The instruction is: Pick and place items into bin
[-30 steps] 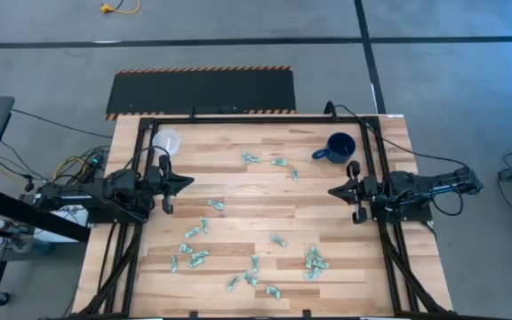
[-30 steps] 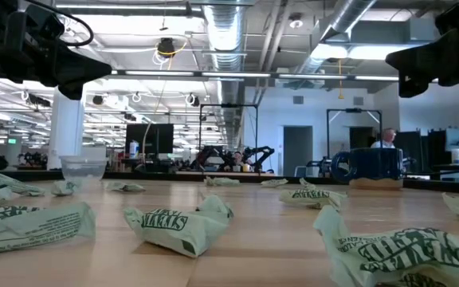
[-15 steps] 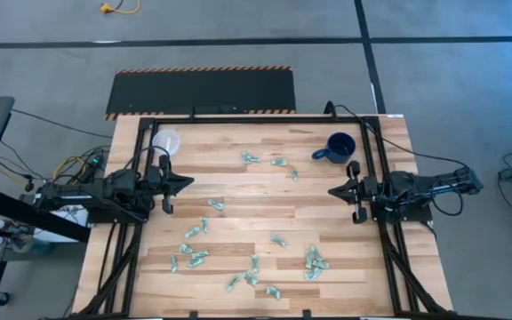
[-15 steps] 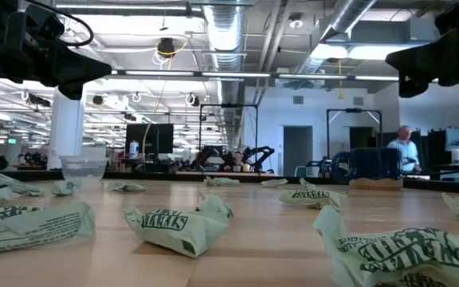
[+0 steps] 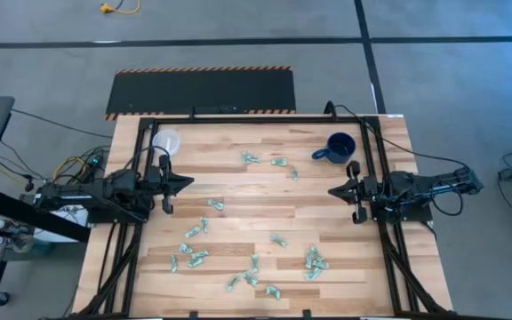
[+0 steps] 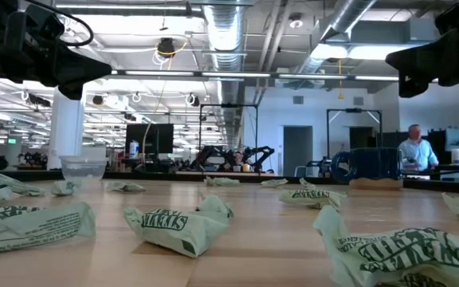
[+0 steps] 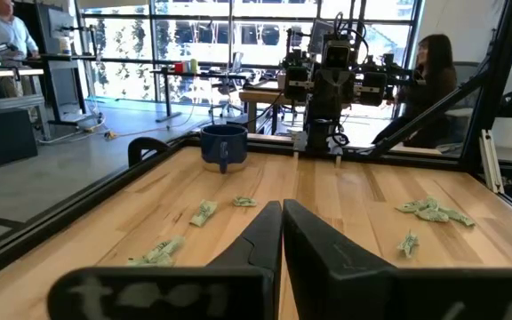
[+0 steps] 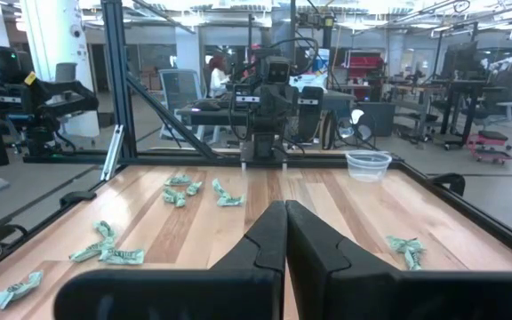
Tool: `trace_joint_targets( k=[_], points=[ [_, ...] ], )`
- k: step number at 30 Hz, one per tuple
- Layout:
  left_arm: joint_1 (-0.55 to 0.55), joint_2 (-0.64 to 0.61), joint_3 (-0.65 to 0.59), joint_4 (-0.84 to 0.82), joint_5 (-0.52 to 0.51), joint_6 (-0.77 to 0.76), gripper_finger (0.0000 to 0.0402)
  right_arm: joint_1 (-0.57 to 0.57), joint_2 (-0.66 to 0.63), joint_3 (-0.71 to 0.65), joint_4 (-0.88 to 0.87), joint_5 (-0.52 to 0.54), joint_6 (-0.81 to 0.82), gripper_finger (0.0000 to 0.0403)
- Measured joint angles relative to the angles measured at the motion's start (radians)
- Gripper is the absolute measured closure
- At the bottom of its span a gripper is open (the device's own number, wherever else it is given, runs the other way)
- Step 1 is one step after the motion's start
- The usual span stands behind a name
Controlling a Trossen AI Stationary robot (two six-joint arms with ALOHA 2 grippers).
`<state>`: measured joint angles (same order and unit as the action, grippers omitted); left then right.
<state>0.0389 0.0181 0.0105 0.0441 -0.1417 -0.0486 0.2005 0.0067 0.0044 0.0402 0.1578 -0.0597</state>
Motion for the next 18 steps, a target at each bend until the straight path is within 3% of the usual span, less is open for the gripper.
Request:
trace_joint_targets(
  k=[13,18],
  points=[
    [0.000,0.000,0.000,0.015,-0.002,0.000,0.0400,0.000,0.000,0.000,0.000,0.000,0.000,0.0403],
    [0.000,0.000,0.000,0.113,-0.002,-0.059,0.0400,0.000,0.000,0.000,0.000,0.000,0.000,0.0403]
  ],
)
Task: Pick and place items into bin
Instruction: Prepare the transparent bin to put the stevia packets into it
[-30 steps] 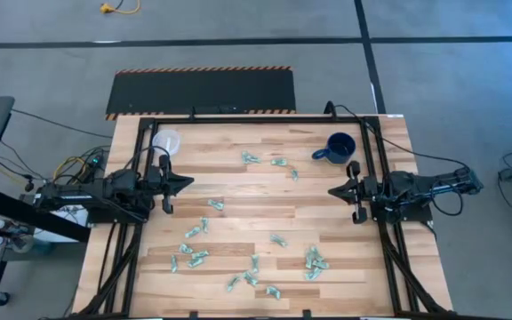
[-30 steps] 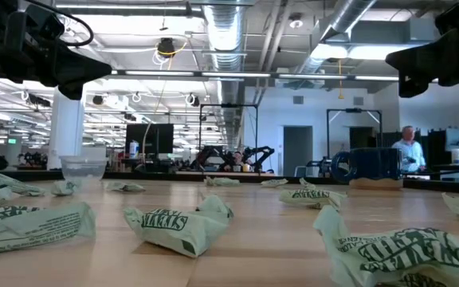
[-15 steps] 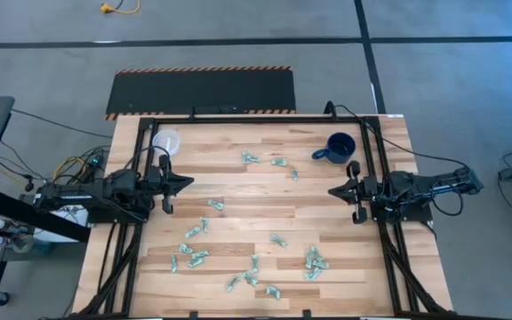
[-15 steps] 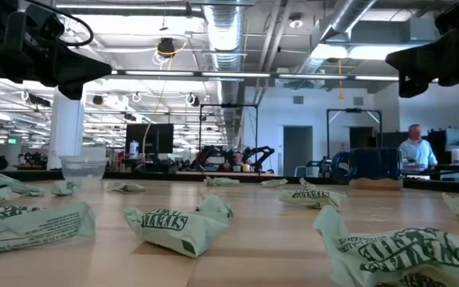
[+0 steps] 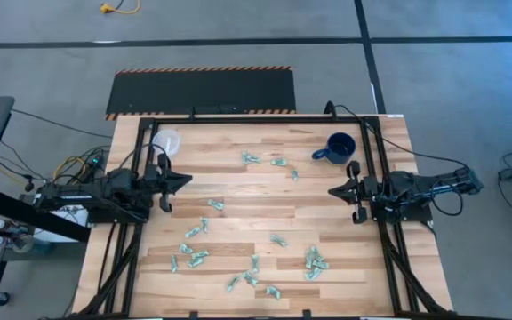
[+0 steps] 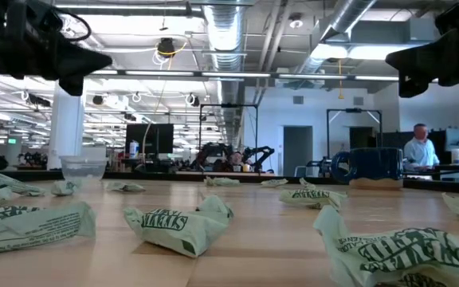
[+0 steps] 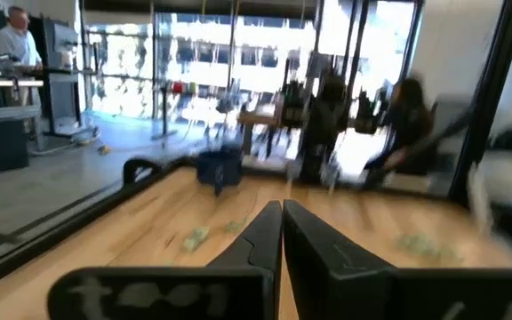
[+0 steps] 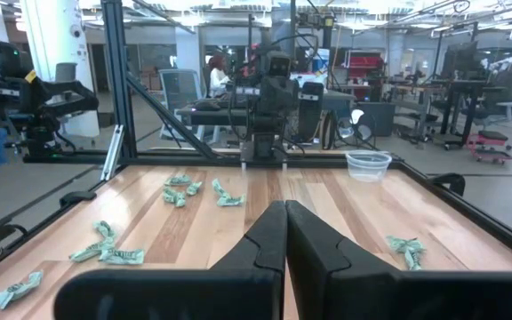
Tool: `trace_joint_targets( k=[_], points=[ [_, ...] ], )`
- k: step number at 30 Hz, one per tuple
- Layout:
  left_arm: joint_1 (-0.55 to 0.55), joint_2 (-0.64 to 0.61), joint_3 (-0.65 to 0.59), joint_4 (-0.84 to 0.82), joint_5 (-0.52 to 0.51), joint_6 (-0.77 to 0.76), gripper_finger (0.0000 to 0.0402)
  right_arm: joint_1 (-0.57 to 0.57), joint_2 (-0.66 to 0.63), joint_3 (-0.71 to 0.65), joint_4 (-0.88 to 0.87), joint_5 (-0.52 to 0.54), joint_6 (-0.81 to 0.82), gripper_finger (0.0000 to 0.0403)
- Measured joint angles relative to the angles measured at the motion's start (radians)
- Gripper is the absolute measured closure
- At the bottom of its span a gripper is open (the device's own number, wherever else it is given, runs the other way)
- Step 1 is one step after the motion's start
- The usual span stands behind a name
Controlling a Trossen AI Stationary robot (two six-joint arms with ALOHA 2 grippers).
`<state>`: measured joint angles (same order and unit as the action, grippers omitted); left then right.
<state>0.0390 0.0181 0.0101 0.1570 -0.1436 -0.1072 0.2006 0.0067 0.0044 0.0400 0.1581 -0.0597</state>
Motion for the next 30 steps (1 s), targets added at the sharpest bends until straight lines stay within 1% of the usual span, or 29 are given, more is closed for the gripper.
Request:
trace_joint_targets(
  k=[5,9,12,15,16,18,20,21,25,27,29,30],
  points=[
    [0.000,0.000,0.000,0.231,-0.002,-0.143,0.0400,-0.001,0.000,0.000,0.001,0.006,-0.010,0.0403],
    [0.000,0.000,0.000,0.412,-0.003,-0.165,0.0400,-0.001,0.000,0.000,0.015,0.004,-0.017,0.0403],
    [0.000,0.000,0.001,0.518,-0.024,-0.110,0.0400,0.000,0.000,0.000,0.033,0.001,-0.012,0.0403],
    [0.000,0.000,0.001,0.591,-0.089,-0.056,0.0400,0.001,0.000,0.000,0.056,0.001,0.073,0.0403],
    [0.000,-0.001,0.001,0.605,-0.110,-0.047,0.0400,0.001,0.000,0.000,0.058,0.001,0.103,0.0403],
    [0.000,-0.001,0.001,0.601,-0.115,0.017,0.0400,0.001,0.000,0.000,0.059,0.001,0.142,0.0403],
    [0.000,0.000,0.014,0.544,-0.116,0.119,0.0400,0.001,0.000,0.000,0.064,0.000,0.150,0.0403],
    [-0.001,0.007,0.037,0.491,-0.154,0.139,0.0400,0.001,0.000,0.000,0.064,0.000,0.150,0.0403],
    [0.002,0.052,0.185,0.200,-0.452,0.172,0.0400,0.000,0.000,0.000,0.112,0.009,0.149,0.0403],
    [0.013,0.104,0.279,0.043,-0.598,0.140,0.0400,-0.005,0.000,0.000,0.135,0.029,0.140,0.0403],
    [0.034,0.162,0.385,-0.130,-0.693,0.069,0.0400,-0.016,0.000,0.000,0.162,0.063,0.130,0.0403],
    [0.047,0.194,0.442,-0.221,-0.713,0.022,0.0400,-0.024,0.000,0.000,0.171,0.086,0.130,0.0403]
  ],
)
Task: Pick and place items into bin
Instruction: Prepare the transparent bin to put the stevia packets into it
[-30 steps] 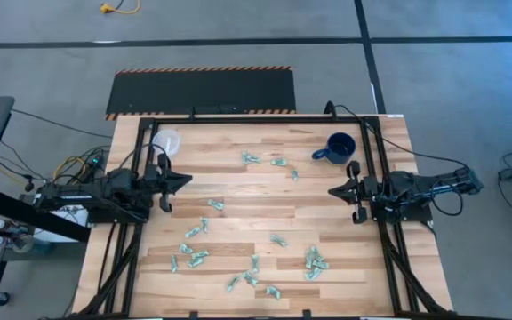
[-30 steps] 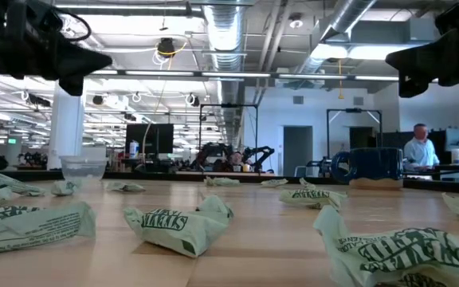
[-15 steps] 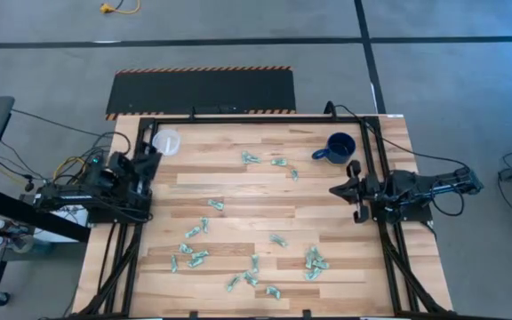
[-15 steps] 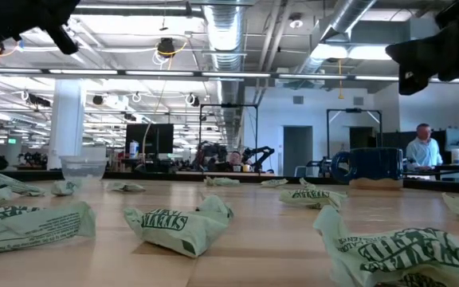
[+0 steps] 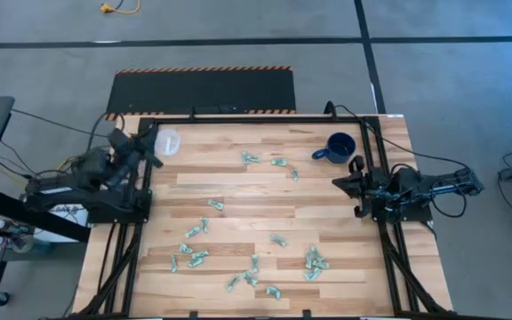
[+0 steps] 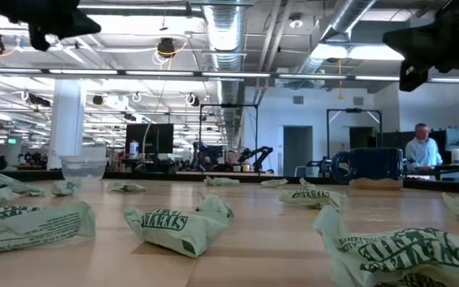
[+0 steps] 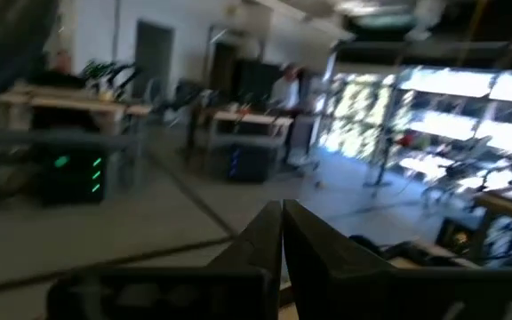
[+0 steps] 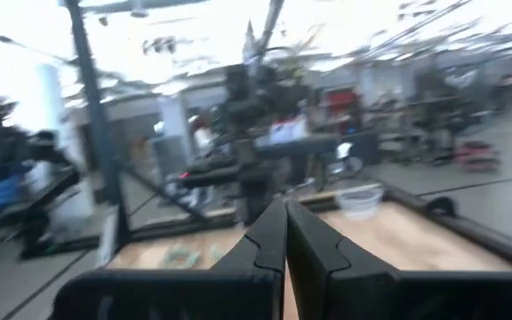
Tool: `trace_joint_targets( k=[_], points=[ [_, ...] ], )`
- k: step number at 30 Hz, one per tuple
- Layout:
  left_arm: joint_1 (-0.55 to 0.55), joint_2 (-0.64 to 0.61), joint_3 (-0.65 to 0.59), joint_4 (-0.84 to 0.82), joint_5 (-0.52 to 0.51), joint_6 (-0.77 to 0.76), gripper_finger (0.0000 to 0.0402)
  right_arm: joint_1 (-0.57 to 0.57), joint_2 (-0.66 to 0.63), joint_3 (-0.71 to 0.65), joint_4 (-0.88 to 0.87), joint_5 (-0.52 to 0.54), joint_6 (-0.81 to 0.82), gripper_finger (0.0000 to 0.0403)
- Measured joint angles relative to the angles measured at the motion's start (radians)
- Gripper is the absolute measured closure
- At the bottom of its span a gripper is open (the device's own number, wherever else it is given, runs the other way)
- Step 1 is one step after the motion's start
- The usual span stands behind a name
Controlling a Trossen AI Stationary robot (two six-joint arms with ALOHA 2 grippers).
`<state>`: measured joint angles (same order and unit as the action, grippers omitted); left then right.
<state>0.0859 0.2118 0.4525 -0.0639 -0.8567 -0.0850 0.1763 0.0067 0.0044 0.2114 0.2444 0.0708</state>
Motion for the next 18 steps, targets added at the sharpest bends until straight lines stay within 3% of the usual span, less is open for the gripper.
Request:
trace_joint_targets(
  k=[4,8,14,18],
  points=[
    [0.077,0.151,0.200,-0.338,0.019,-0.192,0.0400,-0.037,0.000,0.000,0.007,0.075,0.006,0.0403],
    [0.198,0.328,0.346,-0.567,0.149,-0.349,0.0400,-0.076,0.000,0.000,0.006,0.079,0.056,0.0403],
    [0.439,0.626,0.443,-0.635,0.566,-0.357,0.0400,-0.102,0.000,0.000,-0.021,0.074,0.171,0.0403],
    [0.591,0.810,0.506,-0.709,0.664,-0.369,0.0400,-0.096,0.000,0.000,-0.046,0.071,0.242,0.0403]
  ],
)
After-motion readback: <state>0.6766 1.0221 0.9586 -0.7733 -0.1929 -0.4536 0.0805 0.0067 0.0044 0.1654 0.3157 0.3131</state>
